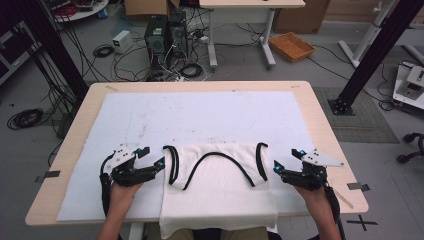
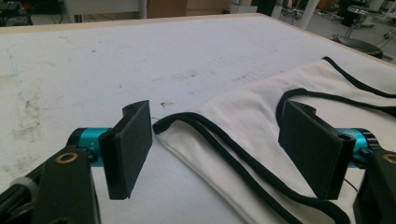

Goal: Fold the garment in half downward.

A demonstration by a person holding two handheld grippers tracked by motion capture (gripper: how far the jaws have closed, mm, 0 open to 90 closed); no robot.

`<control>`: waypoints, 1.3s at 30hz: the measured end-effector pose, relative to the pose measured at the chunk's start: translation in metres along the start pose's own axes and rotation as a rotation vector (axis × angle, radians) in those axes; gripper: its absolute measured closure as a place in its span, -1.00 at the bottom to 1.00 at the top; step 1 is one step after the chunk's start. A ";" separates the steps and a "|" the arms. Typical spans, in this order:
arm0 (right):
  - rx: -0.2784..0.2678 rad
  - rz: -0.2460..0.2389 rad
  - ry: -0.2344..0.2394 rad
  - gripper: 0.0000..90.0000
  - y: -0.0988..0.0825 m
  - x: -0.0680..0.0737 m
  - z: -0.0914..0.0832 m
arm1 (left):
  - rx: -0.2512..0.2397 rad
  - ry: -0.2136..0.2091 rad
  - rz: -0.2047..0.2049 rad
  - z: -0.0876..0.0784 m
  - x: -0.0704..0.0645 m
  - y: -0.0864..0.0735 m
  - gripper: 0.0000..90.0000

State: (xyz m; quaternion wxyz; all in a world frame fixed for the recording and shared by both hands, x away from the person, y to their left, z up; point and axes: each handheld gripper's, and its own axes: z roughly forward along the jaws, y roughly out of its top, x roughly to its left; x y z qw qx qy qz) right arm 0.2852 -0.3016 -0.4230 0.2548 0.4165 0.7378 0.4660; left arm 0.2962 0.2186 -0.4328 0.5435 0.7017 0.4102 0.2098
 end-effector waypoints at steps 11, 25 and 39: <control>0.056 -0.017 0.069 -0.53 0.030 -0.007 0.032 | 0.103 -0.029 0.049 0.034 0.011 0.040 -0.42; 0.278 -0.067 0.115 -0.32 0.042 -0.014 0.107 | 0.369 -0.037 0.030 0.090 0.029 0.022 -0.11; 0.357 -0.159 0.182 0.84 0.036 -0.008 0.115 | 0.343 -0.105 0.011 0.083 0.036 0.018 0.91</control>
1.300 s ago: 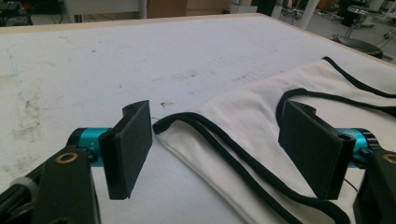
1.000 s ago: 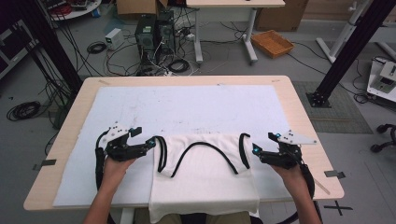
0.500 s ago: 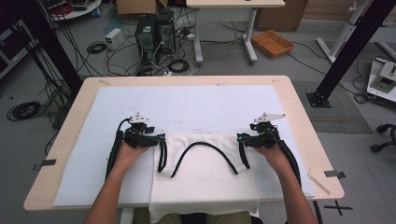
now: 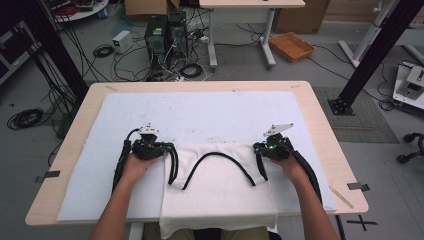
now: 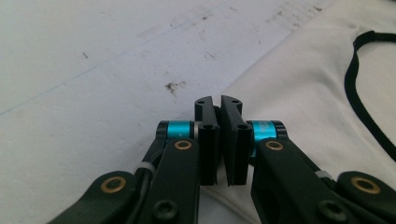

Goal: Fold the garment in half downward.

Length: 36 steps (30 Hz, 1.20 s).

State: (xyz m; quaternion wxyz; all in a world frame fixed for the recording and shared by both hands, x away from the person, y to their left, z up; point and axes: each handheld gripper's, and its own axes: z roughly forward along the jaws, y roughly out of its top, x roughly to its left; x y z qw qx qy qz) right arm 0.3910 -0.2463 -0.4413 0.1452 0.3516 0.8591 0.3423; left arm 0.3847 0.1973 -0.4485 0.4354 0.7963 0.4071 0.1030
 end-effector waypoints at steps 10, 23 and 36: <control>-0.175 0.032 -0.212 0.86 0.012 -0.004 -0.010 | -0.284 0.025 -0.164 -0.012 0.009 0.012 0.92; -0.335 0.046 -0.149 0.85 -0.013 0.016 -0.044 | -0.369 -0.090 -0.096 -0.038 -0.016 -0.005 0.92; -0.396 -0.012 -0.043 0.83 -0.065 0.054 -0.085 | -0.412 -0.169 0.053 -0.083 -0.070 -0.045 0.91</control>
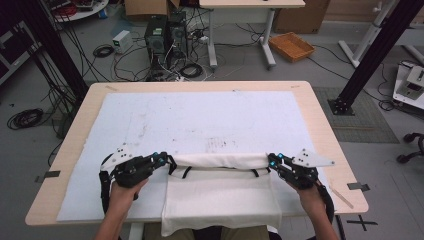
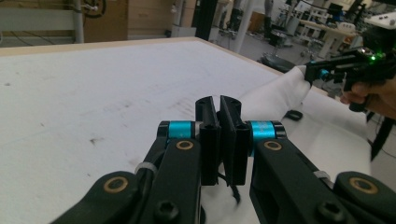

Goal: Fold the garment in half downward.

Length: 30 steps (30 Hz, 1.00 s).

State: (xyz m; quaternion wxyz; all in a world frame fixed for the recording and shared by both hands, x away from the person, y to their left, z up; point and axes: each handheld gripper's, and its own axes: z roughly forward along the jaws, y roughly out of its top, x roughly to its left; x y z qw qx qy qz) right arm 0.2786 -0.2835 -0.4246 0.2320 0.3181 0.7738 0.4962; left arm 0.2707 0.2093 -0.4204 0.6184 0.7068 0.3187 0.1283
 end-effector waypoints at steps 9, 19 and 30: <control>0.050 -0.050 0.029 0.82 -0.014 0.020 -0.020 | 0.101 -0.042 0.041 -0.013 -0.020 -0.019 0.91; 0.011 0.042 -0.033 -0.17 -0.015 0.020 -0.042 | 0.045 0.042 -0.071 -0.024 -0.002 -0.015 -0.17; 0.266 0.181 -0.056 -0.31 -0.015 -0.007 0.020 | 0.361 0.131 -0.166 0.043 0.026 -0.017 -0.28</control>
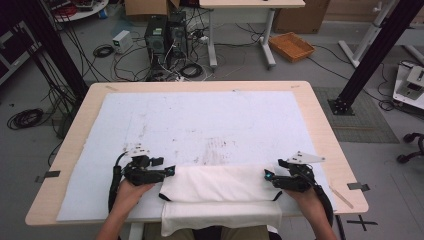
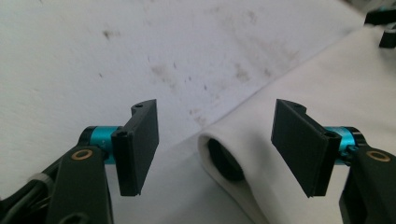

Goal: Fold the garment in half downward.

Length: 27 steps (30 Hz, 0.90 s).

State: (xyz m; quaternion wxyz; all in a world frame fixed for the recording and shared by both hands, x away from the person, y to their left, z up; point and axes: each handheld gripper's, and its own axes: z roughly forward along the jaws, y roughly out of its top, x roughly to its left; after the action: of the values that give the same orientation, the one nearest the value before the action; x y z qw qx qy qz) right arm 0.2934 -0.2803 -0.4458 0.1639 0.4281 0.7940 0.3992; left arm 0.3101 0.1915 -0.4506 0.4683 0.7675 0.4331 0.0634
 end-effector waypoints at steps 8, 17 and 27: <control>0.042 -0.030 0.102 0.33 0.001 -0.005 0.010 | 0.052 0.036 0.166 0.006 -0.014 -0.003 0.67; 0.013 -0.080 0.068 0.85 0.014 -0.002 0.011 | -0.052 0.050 0.066 0.001 -0.002 0.008 0.83; -0.085 -0.074 -0.052 0.84 0.069 -0.031 0.049 | -0.128 0.159 -0.009 0.017 0.029 0.058 0.83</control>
State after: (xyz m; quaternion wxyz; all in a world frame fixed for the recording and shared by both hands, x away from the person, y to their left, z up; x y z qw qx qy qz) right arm 0.3788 -0.2600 -0.4251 0.2171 0.4013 0.7870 0.4153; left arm 0.3720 0.1901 -0.4241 0.4808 0.7265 0.4675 0.1496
